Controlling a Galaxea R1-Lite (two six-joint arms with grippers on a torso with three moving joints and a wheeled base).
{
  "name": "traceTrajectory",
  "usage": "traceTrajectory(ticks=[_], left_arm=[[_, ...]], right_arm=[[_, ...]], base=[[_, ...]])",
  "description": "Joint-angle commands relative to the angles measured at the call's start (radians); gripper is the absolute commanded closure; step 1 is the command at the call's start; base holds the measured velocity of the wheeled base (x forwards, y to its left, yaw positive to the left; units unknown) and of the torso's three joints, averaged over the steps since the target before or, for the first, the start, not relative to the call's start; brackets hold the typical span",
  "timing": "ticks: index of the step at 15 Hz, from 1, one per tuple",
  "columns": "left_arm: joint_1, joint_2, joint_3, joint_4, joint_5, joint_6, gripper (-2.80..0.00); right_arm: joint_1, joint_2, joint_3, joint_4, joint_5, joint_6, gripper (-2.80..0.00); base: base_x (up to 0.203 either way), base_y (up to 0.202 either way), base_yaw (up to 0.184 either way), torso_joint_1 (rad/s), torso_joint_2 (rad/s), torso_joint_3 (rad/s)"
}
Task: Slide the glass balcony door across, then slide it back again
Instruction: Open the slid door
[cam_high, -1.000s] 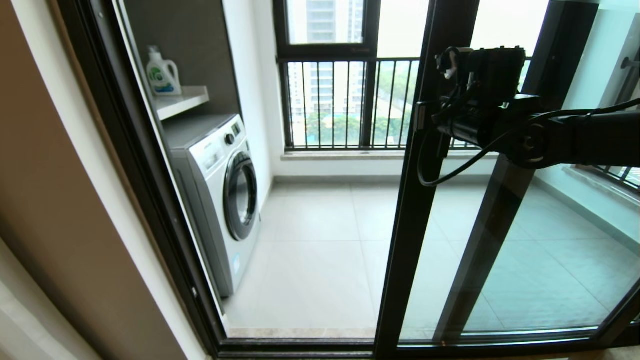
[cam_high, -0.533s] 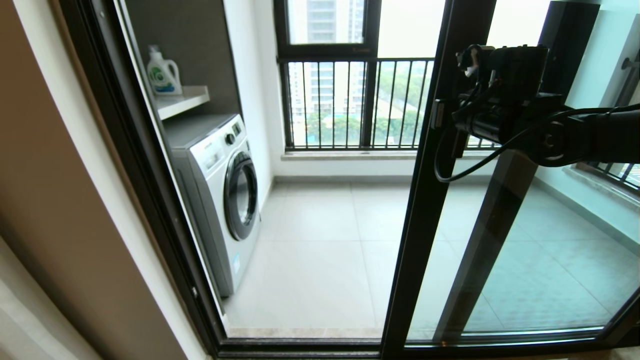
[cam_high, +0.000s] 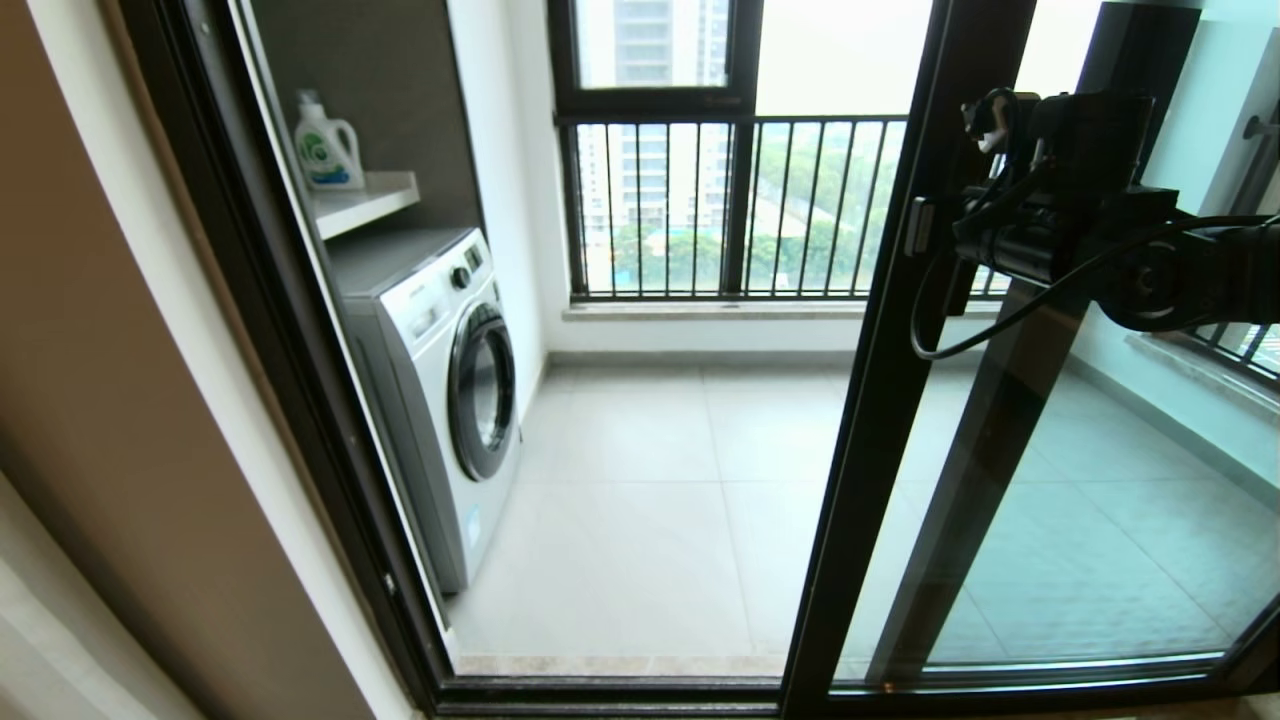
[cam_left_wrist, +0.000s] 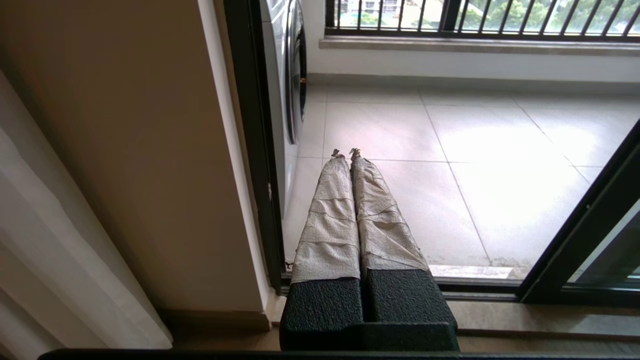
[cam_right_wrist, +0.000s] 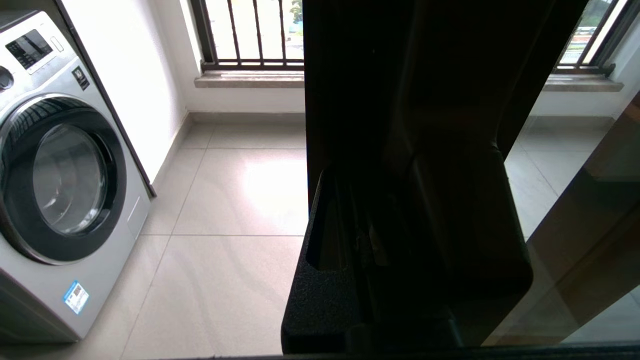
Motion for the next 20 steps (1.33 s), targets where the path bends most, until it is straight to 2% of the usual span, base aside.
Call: traceTrajectory(ticks=[1, 15, 20], left_arm=[[0.000, 0.002, 0.000, 0.000, 0.000, 0.000, 0.00], [0.000, 0.002, 0.000, 0.000, 0.000, 0.000, 0.00], [0.000, 0.002, 0.000, 0.000, 0.000, 0.000, 0.00]], right_arm=[[-0.030, -0.012, 0.009, -0.006, 0.011, -0.001, 0.00], [-0.155, -0.048, 0.075, -0.037, 0.082, -0.001, 0.00], [-0.225, -0.045, 0.076, -0.037, 0.125, -0.001, 0.00]], base=[[0.000, 0.000, 0.000, 0.000, 0.00, 0.000], [0.000, 0.000, 0.000, 0.000, 0.00, 0.000], [0.000, 0.000, 0.000, 0.000, 0.00, 0.000]])
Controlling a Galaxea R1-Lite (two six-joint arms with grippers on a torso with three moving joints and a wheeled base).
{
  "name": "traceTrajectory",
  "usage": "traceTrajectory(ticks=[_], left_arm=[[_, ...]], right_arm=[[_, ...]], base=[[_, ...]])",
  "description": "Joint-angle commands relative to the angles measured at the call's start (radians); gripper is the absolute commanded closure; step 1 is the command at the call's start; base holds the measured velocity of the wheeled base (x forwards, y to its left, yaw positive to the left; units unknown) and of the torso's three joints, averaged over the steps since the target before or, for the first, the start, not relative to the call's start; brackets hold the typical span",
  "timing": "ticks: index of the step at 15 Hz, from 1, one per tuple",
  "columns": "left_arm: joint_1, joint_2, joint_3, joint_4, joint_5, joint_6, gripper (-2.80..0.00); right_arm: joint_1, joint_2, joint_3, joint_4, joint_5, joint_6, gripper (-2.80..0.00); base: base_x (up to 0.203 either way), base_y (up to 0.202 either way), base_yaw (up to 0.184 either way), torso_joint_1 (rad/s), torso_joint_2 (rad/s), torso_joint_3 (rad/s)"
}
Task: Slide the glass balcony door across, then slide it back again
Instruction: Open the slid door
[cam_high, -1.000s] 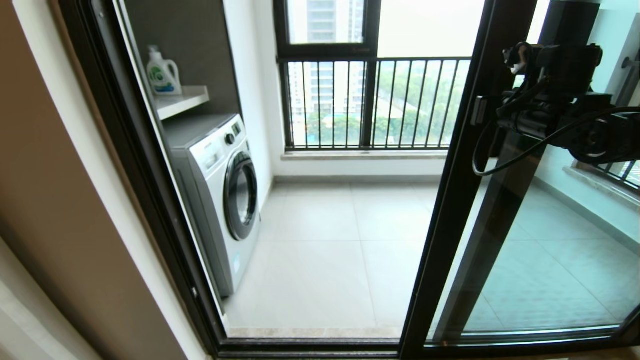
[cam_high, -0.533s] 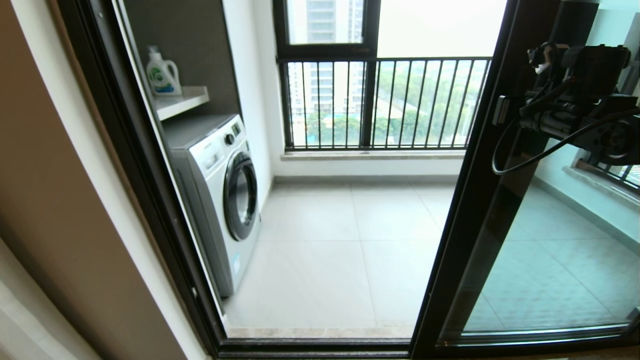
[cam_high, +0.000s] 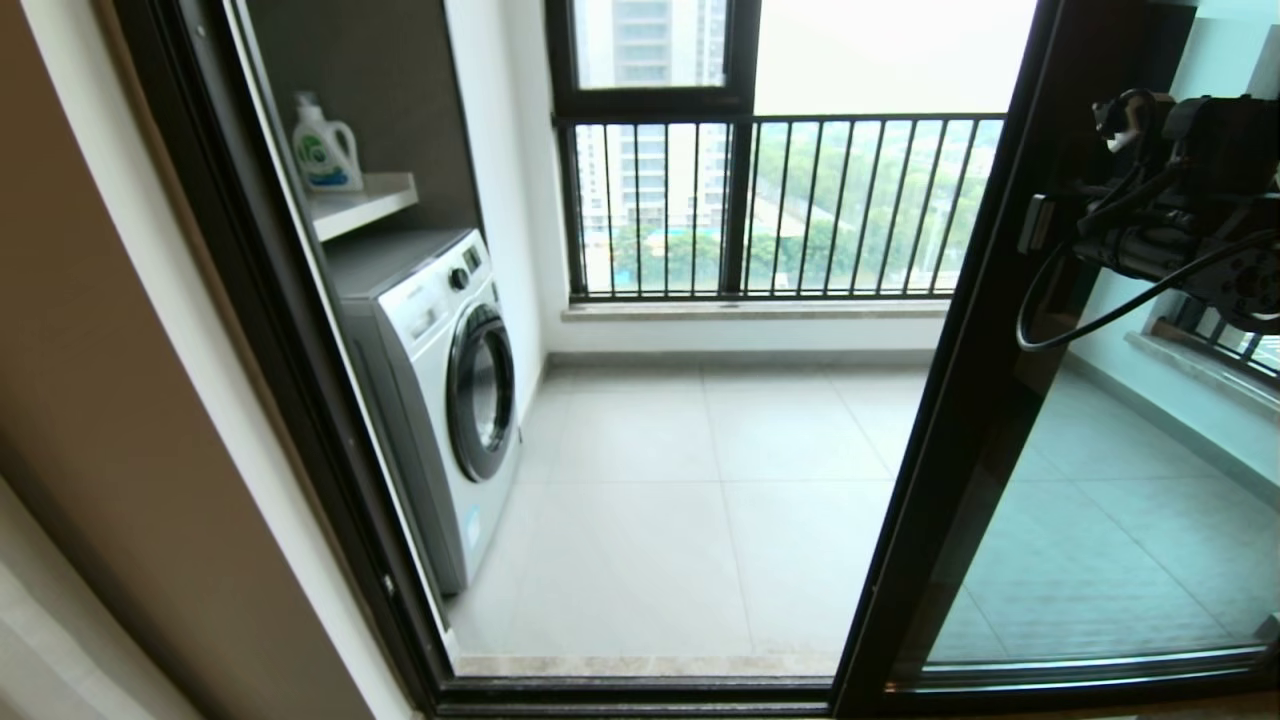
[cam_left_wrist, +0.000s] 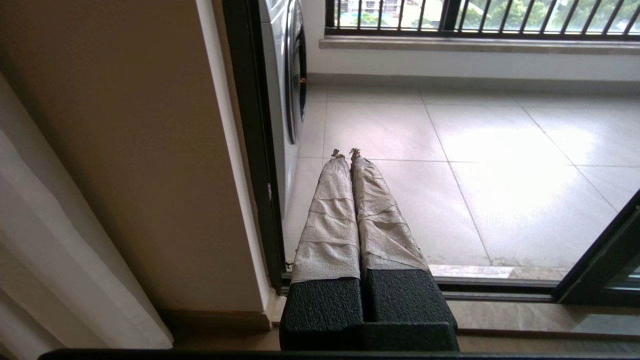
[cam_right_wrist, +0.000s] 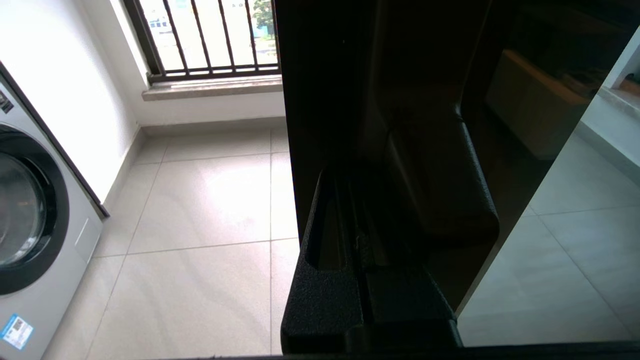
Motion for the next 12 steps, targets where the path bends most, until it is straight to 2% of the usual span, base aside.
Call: traceTrajectory(ticks=[1, 12], left_arm=[[0.000, 0.002, 0.000, 0.000, 0.000, -0.001, 0.00], [0.000, 0.002, 0.000, 0.000, 0.000, -0.001, 0.00]], right_arm=[[-0.032, 0.002, 0.000, -0.003, 0.003, 0.000, 0.00], [-0.110, 0.011, 0.000, -0.003, 0.052, -0.001, 0.00]], base=[[0.000, 0.000, 0.000, 0.000, 0.00, 0.000], [0.000, 0.000, 0.000, 0.000, 0.00, 0.000]])
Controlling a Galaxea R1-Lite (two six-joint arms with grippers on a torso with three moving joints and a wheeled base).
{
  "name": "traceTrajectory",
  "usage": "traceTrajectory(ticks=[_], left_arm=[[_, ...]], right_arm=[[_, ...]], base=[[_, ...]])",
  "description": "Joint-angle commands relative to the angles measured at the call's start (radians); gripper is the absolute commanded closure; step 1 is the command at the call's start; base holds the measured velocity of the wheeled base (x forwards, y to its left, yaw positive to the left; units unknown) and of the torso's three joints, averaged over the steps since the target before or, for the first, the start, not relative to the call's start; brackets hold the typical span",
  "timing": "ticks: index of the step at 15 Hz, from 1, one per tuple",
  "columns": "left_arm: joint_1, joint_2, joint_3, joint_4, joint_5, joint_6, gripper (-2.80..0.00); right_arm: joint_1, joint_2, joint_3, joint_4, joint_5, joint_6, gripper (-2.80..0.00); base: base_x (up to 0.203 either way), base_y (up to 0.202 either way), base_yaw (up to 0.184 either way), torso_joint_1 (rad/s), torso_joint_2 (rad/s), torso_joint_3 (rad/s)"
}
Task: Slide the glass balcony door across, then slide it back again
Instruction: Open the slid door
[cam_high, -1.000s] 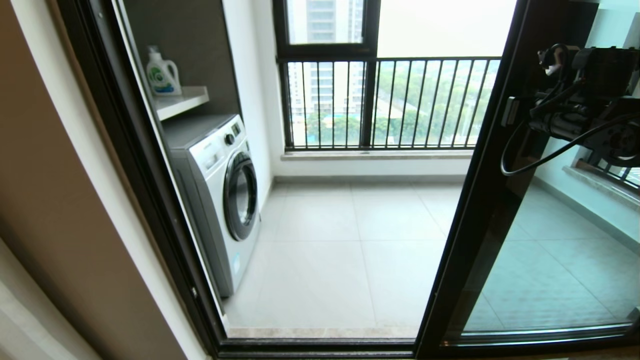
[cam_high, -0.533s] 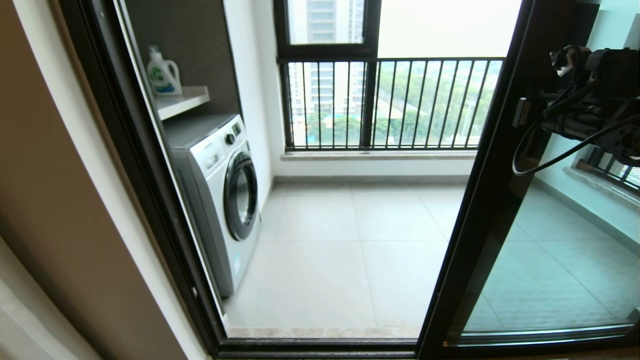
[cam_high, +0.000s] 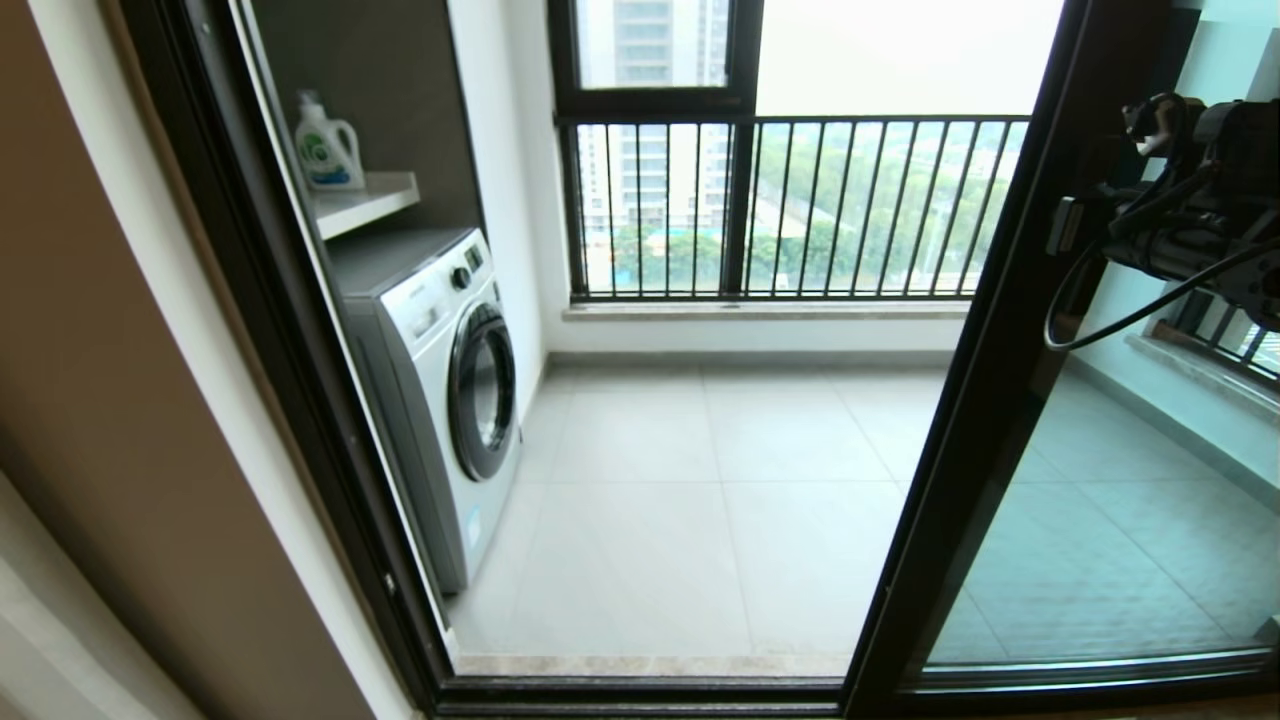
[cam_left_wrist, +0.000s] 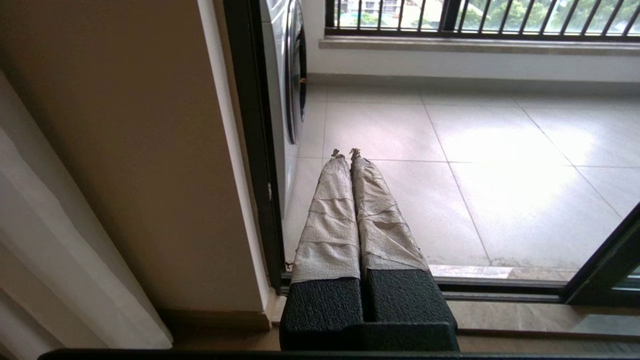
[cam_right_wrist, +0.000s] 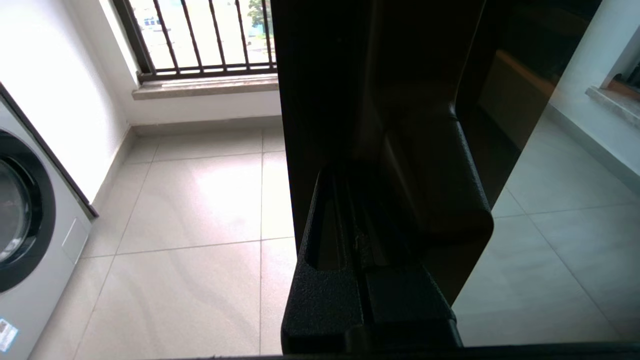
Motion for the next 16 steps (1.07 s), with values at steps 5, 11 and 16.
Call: traceTrajectory(ticks=[5, 11, 16], left_arm=[[0.000, 0.002, 0.000, 0.000, 0.001, -0.001, 0.00], [0.000, 0.002, 0.000, 0.000, 0.001, -0.001, 0.00], [0.000, 0.002, 0.000, 0.000, 0.001, -0.002, 0.00]], right_arm=[[-0.061, 0.007, -0.004, -0.001, 0.040, -0.003, 0.00], [-0.081, 0.007, -0.007, -0.001, 0.044, -0.003, 0.00], [-0.081, 0.006, -0.008, -0.001, 0.044, -0.003, 0.00]], base=[[0.000, 0.000, 0.000, 0.000, 0.00, 0.000], [0.000, 0.000, 0.000, 0.000, 0.00, 0.000], [0.000, 0.000, 0.000, 0.000, 0.00, 0.000]])
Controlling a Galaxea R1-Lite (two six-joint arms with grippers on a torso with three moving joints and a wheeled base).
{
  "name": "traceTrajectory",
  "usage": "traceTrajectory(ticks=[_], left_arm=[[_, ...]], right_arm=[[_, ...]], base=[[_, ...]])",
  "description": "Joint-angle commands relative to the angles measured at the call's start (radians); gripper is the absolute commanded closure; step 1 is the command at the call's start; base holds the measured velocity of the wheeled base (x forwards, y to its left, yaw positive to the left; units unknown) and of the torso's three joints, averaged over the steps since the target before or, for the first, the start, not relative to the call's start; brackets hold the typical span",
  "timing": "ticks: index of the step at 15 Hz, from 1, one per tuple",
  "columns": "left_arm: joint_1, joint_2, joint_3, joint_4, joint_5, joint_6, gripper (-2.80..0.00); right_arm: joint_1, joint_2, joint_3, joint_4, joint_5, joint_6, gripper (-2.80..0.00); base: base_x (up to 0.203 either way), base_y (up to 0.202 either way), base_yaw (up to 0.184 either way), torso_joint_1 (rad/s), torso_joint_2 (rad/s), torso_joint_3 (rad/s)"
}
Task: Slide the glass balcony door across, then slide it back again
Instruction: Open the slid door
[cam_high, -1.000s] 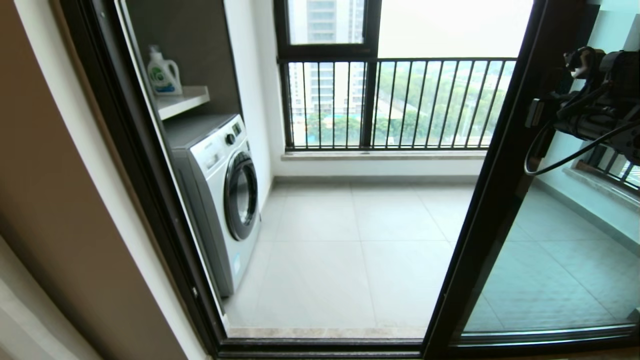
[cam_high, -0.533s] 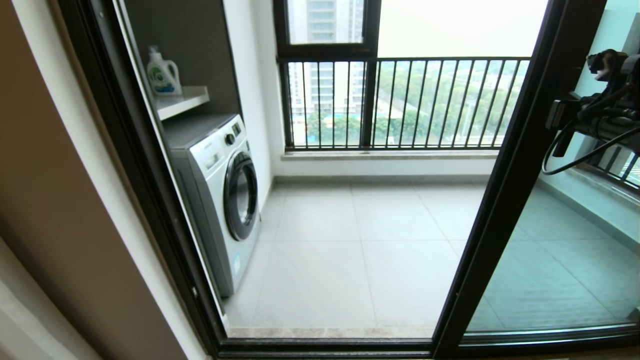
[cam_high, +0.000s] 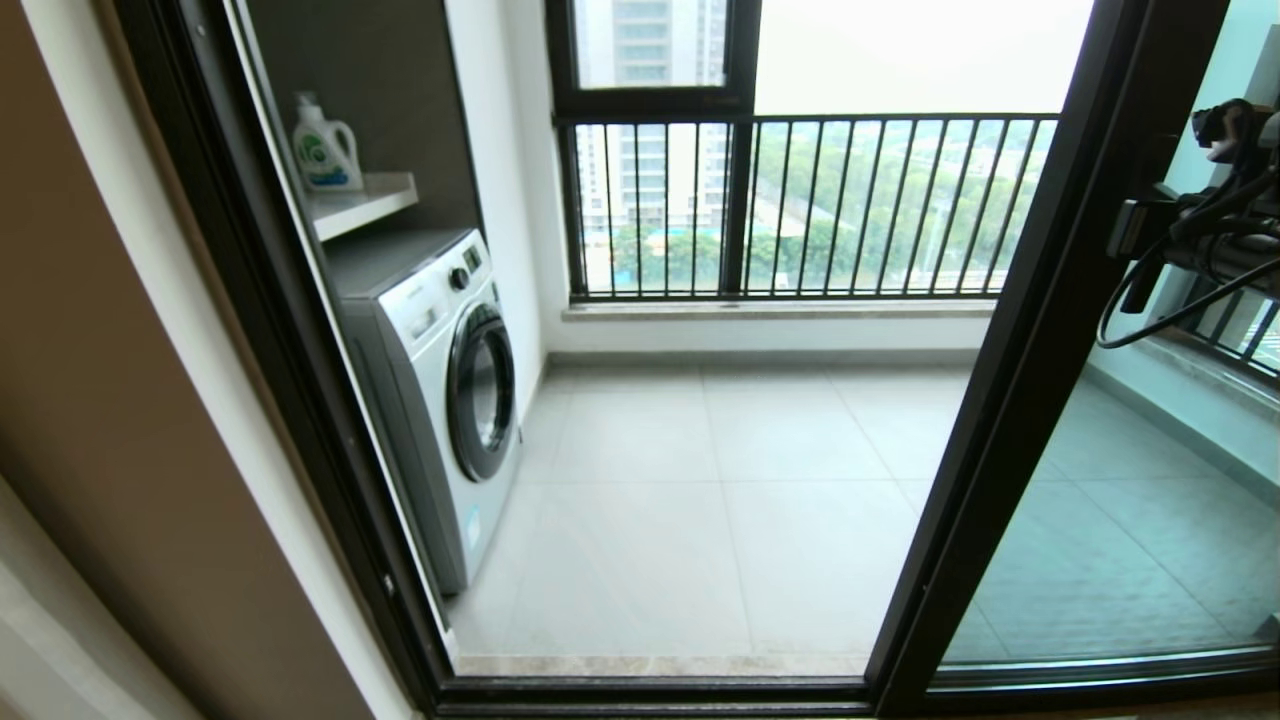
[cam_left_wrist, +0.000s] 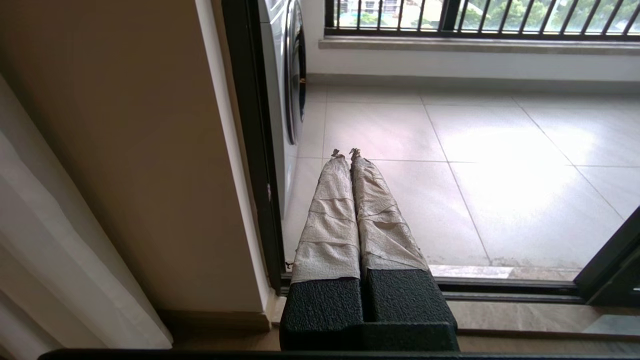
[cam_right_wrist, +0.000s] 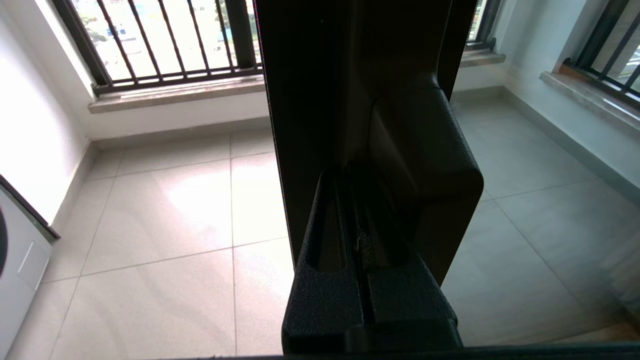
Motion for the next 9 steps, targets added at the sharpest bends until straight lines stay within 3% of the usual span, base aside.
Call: traceTrajectory(ticks=[1, 9], left_arm=[[0.000, 0.002, 0.000, -0.001, 0.001, 0.000, 0.00], [0.000, 0.002, 0.000, -0.001, 0.001, 0.000, 0.00]], right_arm=[[0.000, -0.002, -0.003, -0.002, 0.003, -0.001, 0.00], [0.037, -0.115, -0.025, -0.002, 0.025, 0.003, 0.00]], base=[[0.000, 0.000, 0.000, 0.000, 0.00, 0.000], [0.000, 0.000, 0.000, 0.000, 0.00, 0.000]])
